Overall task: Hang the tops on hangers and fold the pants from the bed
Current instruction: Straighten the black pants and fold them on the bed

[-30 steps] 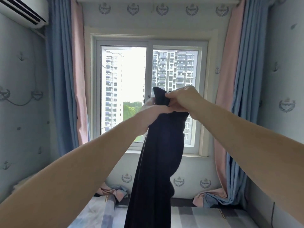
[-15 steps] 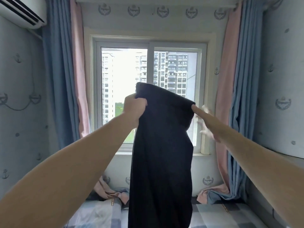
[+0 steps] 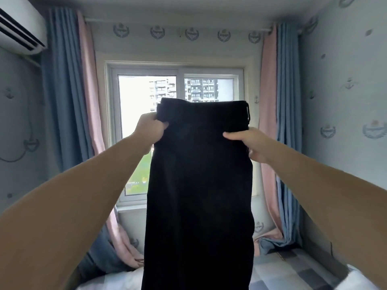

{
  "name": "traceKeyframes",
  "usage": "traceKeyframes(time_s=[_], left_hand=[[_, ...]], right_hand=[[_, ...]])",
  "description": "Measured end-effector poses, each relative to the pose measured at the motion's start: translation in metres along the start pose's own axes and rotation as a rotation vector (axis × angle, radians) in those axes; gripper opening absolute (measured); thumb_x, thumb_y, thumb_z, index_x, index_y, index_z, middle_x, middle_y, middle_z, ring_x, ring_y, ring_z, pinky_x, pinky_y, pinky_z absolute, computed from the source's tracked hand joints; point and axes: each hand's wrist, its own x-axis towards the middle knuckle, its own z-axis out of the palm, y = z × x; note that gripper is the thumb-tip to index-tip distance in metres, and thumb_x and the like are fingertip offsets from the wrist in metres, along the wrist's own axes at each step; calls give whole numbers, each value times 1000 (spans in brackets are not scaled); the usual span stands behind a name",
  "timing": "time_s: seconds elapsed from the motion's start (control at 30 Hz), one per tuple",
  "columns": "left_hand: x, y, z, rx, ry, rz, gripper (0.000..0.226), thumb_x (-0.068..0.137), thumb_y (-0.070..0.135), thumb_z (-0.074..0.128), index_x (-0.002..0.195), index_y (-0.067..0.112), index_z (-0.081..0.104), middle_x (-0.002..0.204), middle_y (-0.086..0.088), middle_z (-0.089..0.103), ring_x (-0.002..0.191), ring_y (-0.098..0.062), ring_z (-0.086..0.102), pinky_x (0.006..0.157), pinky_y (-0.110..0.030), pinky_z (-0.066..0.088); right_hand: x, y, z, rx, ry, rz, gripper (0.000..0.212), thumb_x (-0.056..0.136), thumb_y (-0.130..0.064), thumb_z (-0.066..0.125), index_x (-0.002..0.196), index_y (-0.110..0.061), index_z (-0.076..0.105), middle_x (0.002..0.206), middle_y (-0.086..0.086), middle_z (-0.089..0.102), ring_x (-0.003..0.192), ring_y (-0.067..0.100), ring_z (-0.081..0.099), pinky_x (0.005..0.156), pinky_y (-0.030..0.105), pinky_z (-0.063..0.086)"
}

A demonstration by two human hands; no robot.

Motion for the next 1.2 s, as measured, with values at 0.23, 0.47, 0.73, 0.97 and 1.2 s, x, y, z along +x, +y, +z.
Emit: traceKeyframes(time_s=[0.23, 0.47, 0.73, 0.97, 1.2], left_hand=[[-48, 59, -35, 119, 219, 193, 18, 91, 1, 44, 96, 14, 56, 86, -1, 56, 79, -20, 53, 64, -29, 42], [-135, 112, -69, 252, 416, 285, 25, 103, 12, 43, 128, 10, 47, 106, 0, 56, 91, -17, 56, 69, -25, 40], [-229, 138, -96, 267, 438, 195, 21, 107, 20, 35, 125, 17, 46, 84, 13, 50, 75, -5, 52, 63, -26, 39], [-282, 150, -121, 272, 384, 84, 21, 108, 24, 33, 124, 15, 44, 85, 13, 47, 75, -6, 51, 73, -33, 46], [-312, 107, -138, 282, 326, 18, 30, 109, 25, 32, 131, 11, 47, 103, 1, 57, 82, -12, 55, 77, -33, 42]], right_hand=[[-70, -73, 21, -67, 66, -150, 25, 82, -16, 82, 102, -21, 67, 94, -11, 75, 89, 7, 67, 67, 21, 47], [-174, -120, 28, -115, 99, -319, 24, 86, -19, 78, 108, -21, 67, 110, -2, 74, 98, 16, 72, 77, 26, 59], [-283, -139, 37, -56, 85, -371, 29, 92, -22, 72, 115, -32, 58, 110, -13, 69, 89, 2, 69, 62, 13, 54], [-335, -155, 51, -42, 67, -365, 18, 94, -25, 69, 109, -34, 64, 100, -15, 74, 83, 4, 73, 65, 20, 55], [-336, -121, 77, -123, 44, -280, 10, 94, -26, 69, 100, -33, 69, 92, -18, 76, 80, 5, 73, 65, 19, 54]])
